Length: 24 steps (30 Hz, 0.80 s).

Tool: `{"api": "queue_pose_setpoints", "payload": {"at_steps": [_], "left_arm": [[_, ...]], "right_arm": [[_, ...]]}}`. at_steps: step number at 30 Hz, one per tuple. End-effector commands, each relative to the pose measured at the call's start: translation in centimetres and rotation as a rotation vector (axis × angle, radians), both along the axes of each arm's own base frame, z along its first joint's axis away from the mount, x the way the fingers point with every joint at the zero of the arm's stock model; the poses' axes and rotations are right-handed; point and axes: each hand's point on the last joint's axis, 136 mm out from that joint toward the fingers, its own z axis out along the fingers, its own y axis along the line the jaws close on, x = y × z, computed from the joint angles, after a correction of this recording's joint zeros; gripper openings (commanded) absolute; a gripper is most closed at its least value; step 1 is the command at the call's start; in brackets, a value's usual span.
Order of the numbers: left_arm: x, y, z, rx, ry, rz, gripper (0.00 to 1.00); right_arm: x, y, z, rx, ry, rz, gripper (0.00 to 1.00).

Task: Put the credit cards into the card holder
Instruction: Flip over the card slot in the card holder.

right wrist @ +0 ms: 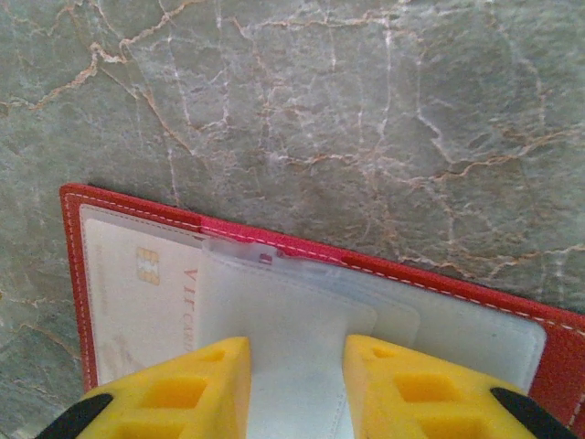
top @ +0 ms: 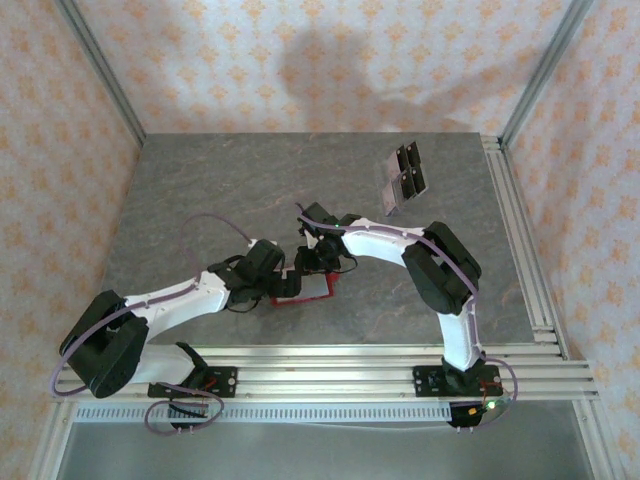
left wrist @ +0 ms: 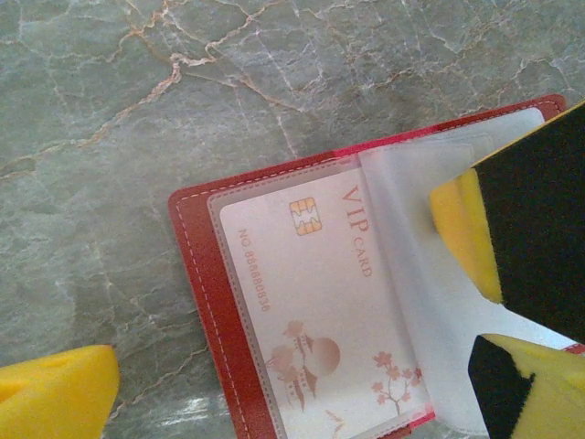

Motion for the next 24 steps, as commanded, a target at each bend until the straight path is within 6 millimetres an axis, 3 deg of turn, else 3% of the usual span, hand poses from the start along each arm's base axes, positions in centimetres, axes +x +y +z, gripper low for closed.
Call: {"api": "queue_pose_setpoints", "payload": {"at_steps": [1, 8, 16, 24], "left_arm": [[0.1, -1.1, 0.1, -0.025, -0.024, -0.042, 1.0], [-0.2, -2.2, -0.1, -0.06, -0.039, -0.076, 0.99], [-0.7, -0.3, 0.6, -0.047, -0.103, -0.008, 0.99], [-0.3, -1.0, 0.3, -0.054, -0.094, -0.02, 1.0]], "right_arm": [[-0.6, 0.1, 0.2, 0.013, 0.013, -0.002, 0.33], [-0.7, 0.2, 0.1, 0.014, 0.016, -0.001, 0.33], [-0.6, 0.1, 0.2, 0.015, 0.014, -0.003, 0.33], [-0.5, 0.2, 0.3, 0.021, 0.014, -0.007, 0.33]]}}
